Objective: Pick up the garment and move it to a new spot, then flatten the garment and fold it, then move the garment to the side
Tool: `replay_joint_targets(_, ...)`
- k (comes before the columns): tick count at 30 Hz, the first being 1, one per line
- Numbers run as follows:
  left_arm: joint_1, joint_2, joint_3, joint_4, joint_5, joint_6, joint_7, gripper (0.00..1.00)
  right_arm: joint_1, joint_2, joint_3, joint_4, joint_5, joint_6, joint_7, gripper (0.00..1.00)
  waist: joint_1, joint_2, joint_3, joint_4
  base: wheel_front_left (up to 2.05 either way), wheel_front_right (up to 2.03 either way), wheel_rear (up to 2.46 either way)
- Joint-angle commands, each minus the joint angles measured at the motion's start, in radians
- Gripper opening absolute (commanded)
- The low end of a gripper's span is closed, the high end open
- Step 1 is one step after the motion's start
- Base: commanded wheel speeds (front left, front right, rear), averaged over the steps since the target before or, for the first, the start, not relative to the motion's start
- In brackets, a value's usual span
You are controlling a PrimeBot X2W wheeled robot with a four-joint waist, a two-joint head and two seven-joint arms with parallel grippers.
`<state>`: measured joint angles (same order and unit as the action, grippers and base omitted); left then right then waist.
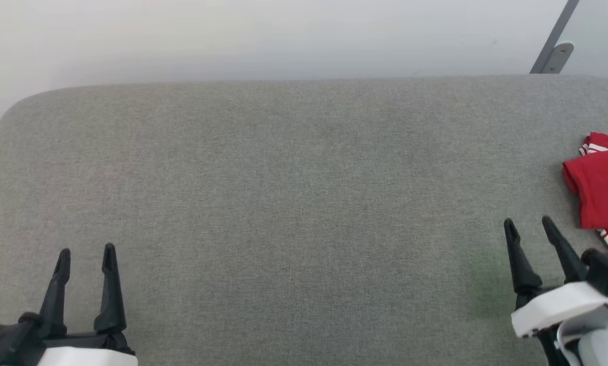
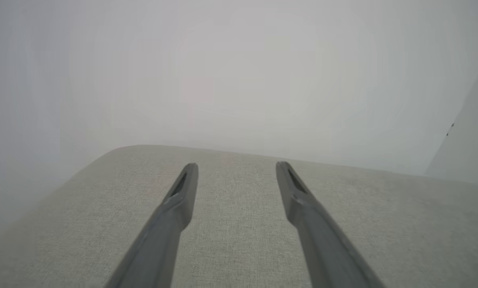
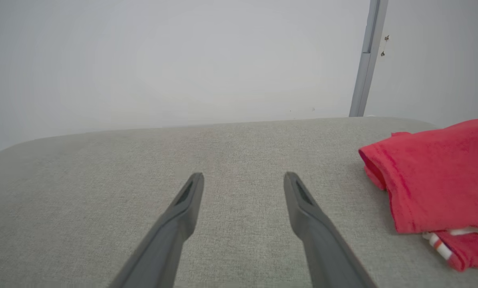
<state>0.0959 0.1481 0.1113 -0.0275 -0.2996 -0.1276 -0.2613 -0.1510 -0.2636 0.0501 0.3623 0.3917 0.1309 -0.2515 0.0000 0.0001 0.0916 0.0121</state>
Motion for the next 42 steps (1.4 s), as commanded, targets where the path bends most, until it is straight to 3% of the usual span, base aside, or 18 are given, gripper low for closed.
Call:
replay_joint_targets(1, 0.017, -0.006, 0.005, -0.007, -0.009, -0.003, -0.005, 1.00, 0.023, 0.009, -0.004, -0.011, -0.005, 0.000, -0.009, 1.00, 0.0000, -0.0001, -0.003, 0.005, 0.00, 0.00, 0.00)
replay_joint_targets(16, 0.065, 0.005, -0.012, 0.032, -0.027, -0.003, -0.005, 1.00, 0.146, 0.088, -0.051, -0.157, -0.048, 0.000, -0.013, 1.00, 0.0000, -0.0001, -0.014, 0.013, 0.00, 0.00, 0.00)
replay_joint_targets(33, 0.051, -0.012, -0.005, 0.019, -0.019, -0.003, -0.005, 1.00, 0.172, 0.108, -0.057, -0.209, -0.055, 0.000, -0.014, 1.00, 0.0000, -0.0001, -0.019, 0.013, 0.00, 0.00, 0.00)
replay_joint_targets(34, 0.055, -0.016, -0.006, 0.020, -0.017, 0.000, 0.000, 0.00, 0.167, 0.105, -0.054, -0.204, -0.057, 0.000, -0.010, 0.00, 0.0000, -0.0001, -0.019, 0.013, 0.00, 0.00, 0.00)
replay_joint_targets(38, 0.056, -0.029, -0.014, 0.053, -0.021, 0.000, 0.003, 0.00, 0.177, 0.112, -0.051, -0.174, -0.052, 0.000, -0.007, 0.00, 0.0000, -0.0001, -0.020, 0.013, 0.00, 0.00, 0.00)
replay_joint_targets(42, 0.043, -0.031, -0.017, 0.062, -0.098, 0.001, 0.020, 0.00, 0.170, 0.117, -0.055, -0.173, 0.022, 0.000, 0.012, 0.00, 0.0000, -0.0001, -0.022, 0.012, 0.00, 0.00, 0.00)
